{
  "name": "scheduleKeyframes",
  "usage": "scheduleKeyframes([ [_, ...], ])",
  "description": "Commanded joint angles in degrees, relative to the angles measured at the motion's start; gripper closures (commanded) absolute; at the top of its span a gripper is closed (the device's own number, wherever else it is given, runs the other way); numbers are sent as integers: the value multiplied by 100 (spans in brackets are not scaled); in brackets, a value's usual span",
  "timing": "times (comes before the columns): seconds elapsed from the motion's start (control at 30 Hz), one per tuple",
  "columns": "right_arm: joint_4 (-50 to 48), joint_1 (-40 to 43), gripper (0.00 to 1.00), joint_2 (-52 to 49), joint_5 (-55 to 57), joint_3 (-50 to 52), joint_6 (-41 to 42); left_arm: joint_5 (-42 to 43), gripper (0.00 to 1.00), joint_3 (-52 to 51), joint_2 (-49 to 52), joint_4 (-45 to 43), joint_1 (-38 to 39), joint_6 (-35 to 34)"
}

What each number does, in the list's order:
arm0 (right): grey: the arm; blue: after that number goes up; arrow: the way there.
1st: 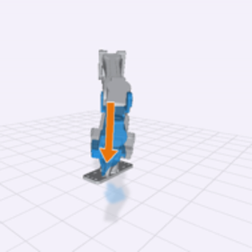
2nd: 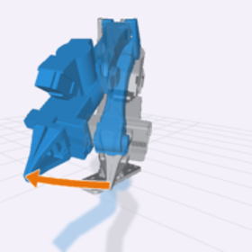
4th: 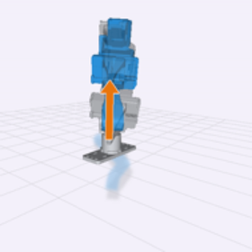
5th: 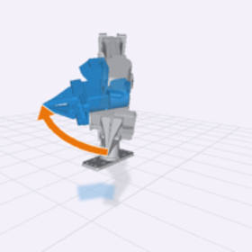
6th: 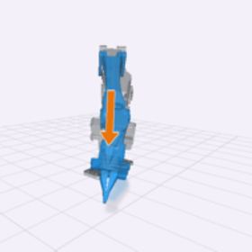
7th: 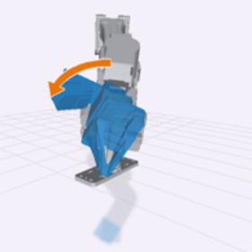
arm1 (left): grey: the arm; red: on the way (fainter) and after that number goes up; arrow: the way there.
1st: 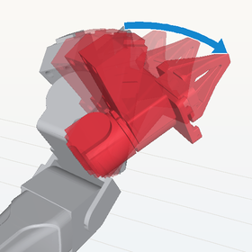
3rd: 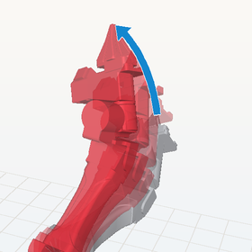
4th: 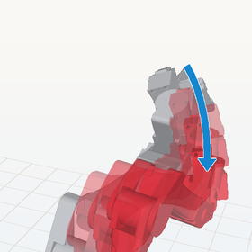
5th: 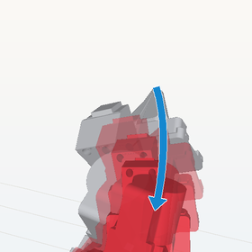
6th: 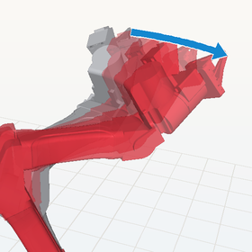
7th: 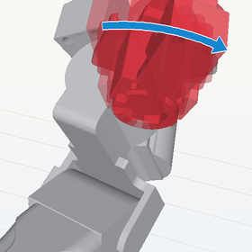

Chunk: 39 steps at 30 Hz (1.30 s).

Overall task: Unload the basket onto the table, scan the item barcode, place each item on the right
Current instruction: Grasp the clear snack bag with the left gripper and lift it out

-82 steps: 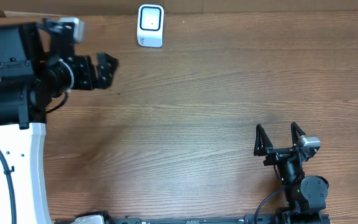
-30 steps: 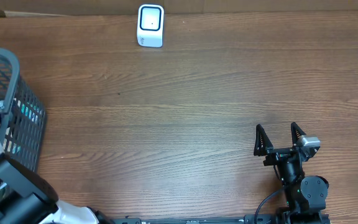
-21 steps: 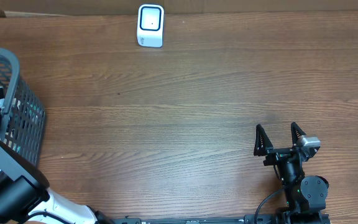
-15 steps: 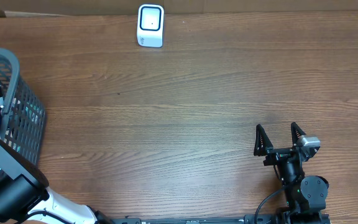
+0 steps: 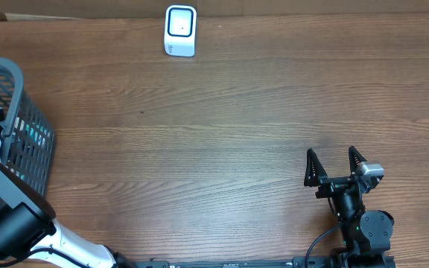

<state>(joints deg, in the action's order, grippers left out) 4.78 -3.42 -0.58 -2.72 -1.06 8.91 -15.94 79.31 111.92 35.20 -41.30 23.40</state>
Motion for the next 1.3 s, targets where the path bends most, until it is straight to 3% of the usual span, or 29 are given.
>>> scheduleKeyframes([
  [0.0, -17, 13, 0, 42, 24, 59, -42, -337, 21, -46, 219, -107, -59, 90],
  [0.23, -17, 13, 0, 42, 24, 59, -42, -446, 71, -46, 216, -157, -68, 186],
  [0.47, -17, 13, 0, 42, 24, 59, -42, -697, 96, 33, 109, -166, -70, 188],
  [0.6, -17, 13, 0, 42, 22, 59, -42, -605, 96, 304, -199, -20, -50, -155],
  [0.77, -17, 13, 0, 42, 24, 59, -42, 83, 96, 627, -739, 254, -50, -420],
  [1.27, -17, 13, 0, 42, 24, 59, -42, 437, 96, 680, -3016, 243, -26, -1259],
])
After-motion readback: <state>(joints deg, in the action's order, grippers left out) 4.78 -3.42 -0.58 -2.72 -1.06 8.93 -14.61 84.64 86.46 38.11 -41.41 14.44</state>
